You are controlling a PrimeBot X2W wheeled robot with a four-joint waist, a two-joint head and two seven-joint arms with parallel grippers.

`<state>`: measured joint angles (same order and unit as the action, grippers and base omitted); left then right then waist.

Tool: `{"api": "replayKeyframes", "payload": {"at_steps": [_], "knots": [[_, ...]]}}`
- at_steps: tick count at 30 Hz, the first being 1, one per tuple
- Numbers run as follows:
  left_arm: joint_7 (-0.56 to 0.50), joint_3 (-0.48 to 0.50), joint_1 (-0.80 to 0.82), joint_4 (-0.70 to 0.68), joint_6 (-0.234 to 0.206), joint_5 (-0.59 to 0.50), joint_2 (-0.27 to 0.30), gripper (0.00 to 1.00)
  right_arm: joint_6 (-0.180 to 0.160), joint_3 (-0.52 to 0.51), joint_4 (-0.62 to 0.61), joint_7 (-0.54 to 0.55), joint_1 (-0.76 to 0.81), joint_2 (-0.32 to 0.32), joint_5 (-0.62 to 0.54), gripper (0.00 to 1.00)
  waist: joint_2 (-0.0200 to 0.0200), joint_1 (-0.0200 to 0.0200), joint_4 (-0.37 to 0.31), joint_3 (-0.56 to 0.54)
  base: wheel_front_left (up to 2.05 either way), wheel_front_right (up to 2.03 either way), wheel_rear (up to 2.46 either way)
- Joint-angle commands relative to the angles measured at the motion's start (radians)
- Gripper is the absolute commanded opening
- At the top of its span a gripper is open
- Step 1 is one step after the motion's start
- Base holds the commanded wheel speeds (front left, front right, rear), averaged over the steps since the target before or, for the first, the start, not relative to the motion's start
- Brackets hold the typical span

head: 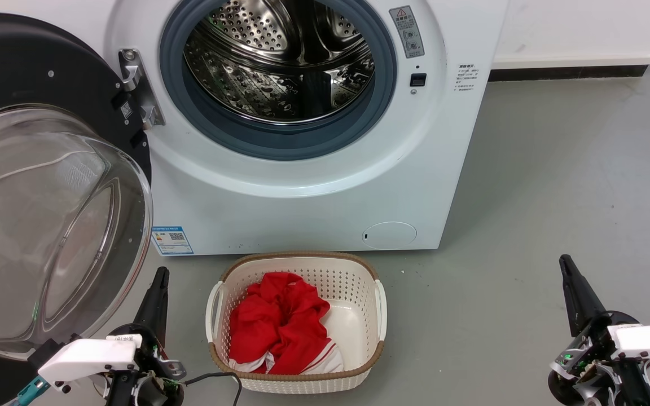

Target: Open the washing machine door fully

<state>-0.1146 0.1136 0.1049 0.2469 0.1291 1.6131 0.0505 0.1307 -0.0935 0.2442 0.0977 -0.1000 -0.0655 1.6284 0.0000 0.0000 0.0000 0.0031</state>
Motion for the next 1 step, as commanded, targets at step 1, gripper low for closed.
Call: {"api": "replayKeyframes", "payload": {"at_steps": [1], "knots": [[-0.003, 0.003, 0.007, -0.002, 0.004, 0.0, -0.001, 0.0, 0.0, -0.003, 0.002, 0.003, -0.013, 0.002, 0.0, 0.0, 0.0, 0.0, 0.0, 0.0, 0.0, 0.0, 0.0]]}}
